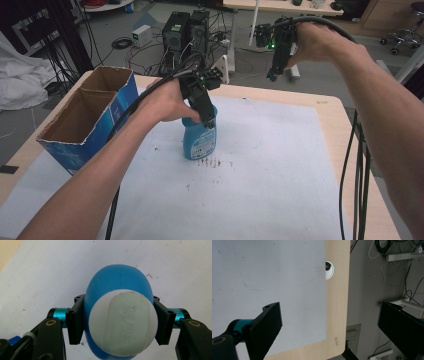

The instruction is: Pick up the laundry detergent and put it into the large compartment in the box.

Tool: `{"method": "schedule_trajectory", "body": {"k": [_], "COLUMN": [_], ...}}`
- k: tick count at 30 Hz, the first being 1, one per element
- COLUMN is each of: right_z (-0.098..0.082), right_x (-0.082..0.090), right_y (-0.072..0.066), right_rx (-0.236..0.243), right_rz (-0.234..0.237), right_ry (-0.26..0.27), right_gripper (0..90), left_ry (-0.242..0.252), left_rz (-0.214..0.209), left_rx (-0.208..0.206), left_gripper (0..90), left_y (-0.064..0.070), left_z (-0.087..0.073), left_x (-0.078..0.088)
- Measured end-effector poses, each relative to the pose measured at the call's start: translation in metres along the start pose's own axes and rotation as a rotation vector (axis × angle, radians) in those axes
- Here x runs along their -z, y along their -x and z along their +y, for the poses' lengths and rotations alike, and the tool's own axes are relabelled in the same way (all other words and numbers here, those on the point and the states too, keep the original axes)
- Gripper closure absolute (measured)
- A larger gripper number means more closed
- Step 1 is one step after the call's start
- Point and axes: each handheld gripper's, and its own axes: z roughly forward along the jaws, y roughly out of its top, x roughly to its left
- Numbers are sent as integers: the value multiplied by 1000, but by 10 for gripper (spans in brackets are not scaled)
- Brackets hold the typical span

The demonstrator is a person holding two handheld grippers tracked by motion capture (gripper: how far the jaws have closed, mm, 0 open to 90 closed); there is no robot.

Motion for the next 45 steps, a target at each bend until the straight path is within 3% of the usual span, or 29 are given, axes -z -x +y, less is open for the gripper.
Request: {"method": "schedule_trajectory", "body": {"k": [6,11,18,31,37,45], "right_z": [2,1,1,5,5,3], "right_x": [3,5,3,1,2,3], "right_y": [1,0,-1,-1,-2,-2], "right_rx": [0,-5,-1,13,16,10], "right_rz": [-2,-1,1,1,3,1], "right_ry": [13,16,6,12,11,6], "right_gripper": [47,47,47,47,47,47], "left_ry": [-9,-1,0,19,20,12], "left_rz": [2,3,18,28,41,51], "left_rx": [-6,-15,-40,-67,-50,-16], "left_gripper": [382,382,382,382,382,382], "left_y": [1,0,0,-6,-11,-25], "left_z": [1,2,8,17,14,-3], "left_x": [0,11,40,111,135,153]}}
